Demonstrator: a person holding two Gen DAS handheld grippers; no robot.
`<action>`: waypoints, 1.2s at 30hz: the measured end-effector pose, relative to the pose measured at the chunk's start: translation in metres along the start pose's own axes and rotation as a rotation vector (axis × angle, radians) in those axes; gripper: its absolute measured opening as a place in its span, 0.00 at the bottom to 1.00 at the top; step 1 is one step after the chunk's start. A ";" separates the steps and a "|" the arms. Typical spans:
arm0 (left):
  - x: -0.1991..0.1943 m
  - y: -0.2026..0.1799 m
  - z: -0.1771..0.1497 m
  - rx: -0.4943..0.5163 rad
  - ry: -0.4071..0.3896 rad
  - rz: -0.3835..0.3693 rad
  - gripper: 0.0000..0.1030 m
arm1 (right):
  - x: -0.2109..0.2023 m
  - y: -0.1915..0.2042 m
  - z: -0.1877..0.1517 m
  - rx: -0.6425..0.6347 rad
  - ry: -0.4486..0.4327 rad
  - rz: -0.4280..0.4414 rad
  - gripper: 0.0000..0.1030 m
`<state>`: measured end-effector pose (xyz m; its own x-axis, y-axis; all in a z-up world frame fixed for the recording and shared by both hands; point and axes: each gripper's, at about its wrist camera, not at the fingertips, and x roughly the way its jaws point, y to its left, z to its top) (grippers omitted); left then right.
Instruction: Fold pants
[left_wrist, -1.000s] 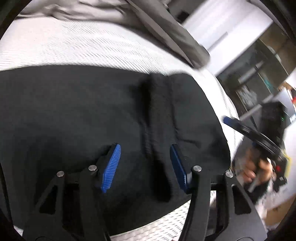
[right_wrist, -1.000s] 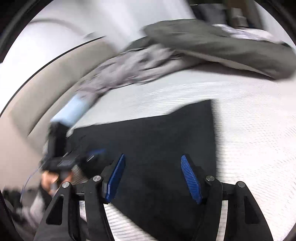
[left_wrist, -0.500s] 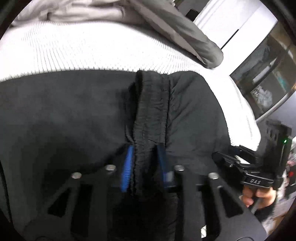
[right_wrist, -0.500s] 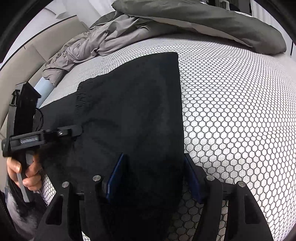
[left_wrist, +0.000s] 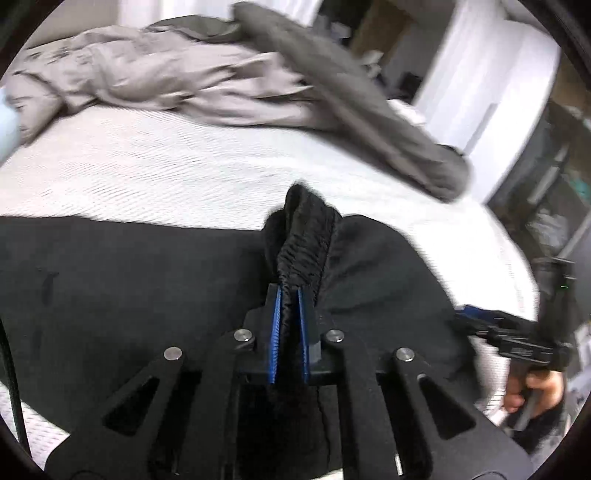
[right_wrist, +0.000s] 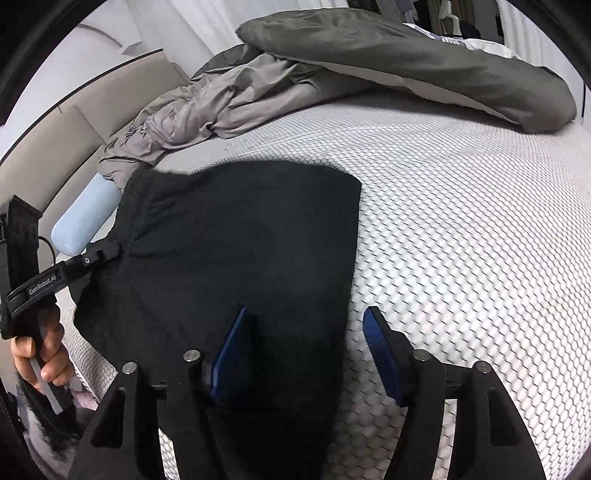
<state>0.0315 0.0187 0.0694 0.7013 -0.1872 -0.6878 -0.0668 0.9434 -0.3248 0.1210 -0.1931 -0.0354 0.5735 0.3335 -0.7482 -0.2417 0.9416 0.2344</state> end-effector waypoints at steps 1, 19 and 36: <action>0.002 0.010 -0.003 -0.005 0.028 0.022 0.06 | 0.007 0.005 0.002 -0.008 0.013 -0.004 0.65; -0.003 0.049 -0.013 0.014 0.062 0.098 0.10 | 0.041 0.012 0.035 0.203 0.032 0.070 0.65; -0.002 0.034 -0.035 0.163 0.152 0.040 0.40 | 0.045 0.043 -0.008 -0.039 0.142 0.006 0.64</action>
<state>0.0028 0.0414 0.0369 0.5846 -0.1758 -0.7920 0.0313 0.9804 -0.1945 0.1299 -0.1382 -0.0641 0.4565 0.3267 -0.8276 -0.2768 0.9361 0.2169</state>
